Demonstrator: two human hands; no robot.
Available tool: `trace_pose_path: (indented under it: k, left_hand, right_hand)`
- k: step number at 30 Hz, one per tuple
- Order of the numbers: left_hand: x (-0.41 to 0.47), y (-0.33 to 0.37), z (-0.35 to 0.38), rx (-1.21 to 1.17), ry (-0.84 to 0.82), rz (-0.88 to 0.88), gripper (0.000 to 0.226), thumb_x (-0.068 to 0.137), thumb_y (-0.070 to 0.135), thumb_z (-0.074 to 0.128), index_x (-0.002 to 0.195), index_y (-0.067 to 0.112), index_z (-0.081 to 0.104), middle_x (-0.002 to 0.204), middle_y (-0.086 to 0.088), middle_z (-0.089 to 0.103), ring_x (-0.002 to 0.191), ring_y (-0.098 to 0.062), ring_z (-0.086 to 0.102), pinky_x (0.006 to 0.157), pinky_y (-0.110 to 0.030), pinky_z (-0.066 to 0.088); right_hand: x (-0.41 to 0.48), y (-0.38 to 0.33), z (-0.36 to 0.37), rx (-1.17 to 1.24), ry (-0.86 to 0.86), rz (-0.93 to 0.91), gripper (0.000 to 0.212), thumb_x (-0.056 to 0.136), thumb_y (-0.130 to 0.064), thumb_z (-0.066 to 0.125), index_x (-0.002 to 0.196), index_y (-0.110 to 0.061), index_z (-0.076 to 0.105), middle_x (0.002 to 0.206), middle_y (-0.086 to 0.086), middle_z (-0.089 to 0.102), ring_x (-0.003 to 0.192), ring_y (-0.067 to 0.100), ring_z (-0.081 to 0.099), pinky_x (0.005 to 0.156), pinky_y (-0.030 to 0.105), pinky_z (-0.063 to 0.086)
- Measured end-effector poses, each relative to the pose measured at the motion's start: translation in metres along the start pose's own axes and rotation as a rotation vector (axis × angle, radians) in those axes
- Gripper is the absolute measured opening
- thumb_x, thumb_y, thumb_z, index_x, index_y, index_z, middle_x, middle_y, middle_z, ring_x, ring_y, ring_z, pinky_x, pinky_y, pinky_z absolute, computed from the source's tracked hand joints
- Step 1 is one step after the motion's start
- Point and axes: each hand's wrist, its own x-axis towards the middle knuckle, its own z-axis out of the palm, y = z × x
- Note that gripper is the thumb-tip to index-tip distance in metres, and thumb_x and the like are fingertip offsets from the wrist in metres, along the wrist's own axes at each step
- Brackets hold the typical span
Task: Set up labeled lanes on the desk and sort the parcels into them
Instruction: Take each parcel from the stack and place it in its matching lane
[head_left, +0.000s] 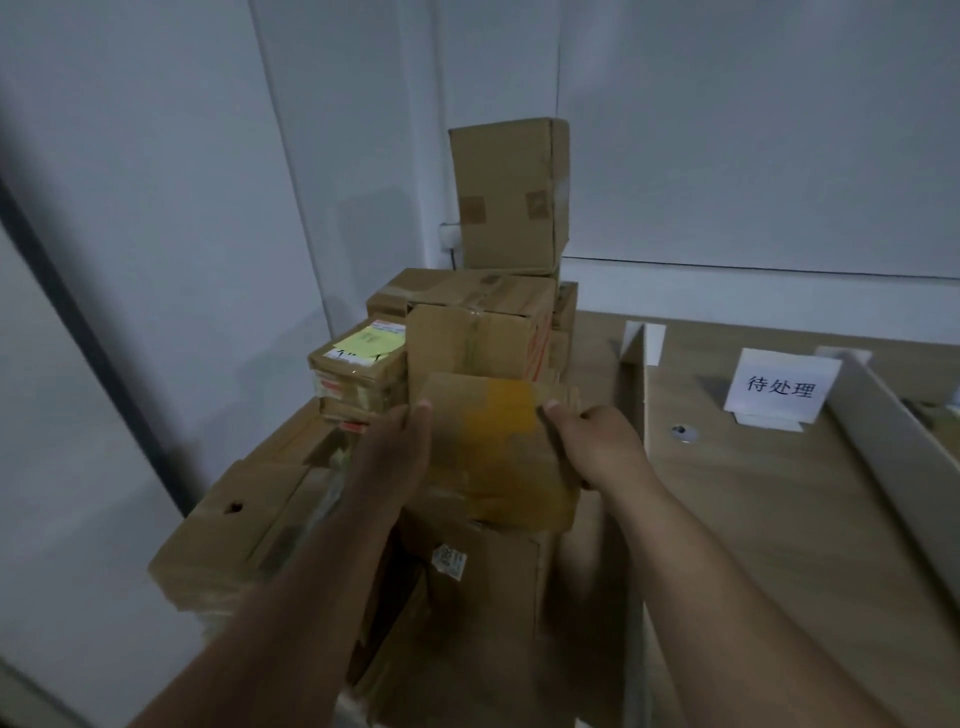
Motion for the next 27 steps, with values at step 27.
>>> trace_pose_path:
  k: [27]
  left_hand:
    - [-0.006,-0.024,-0.022,-0.342,-0.015,0.182,0.017,0.097,0.021,0.046,0.113,0.016,0.05,0.088,0.013,0.049,0.077,-0.003,0.049,0.059,-0.023,0.037]
  right_hand:
    - [-0.048,0.001,0.018,0.413,0.255,-0.146,0.018,0.089,-0.023,0.059,0.107,-0.019,0.057,0.093,-0.006,0.06,0.086,0.012,0.058,0.066,0.025,0.044]
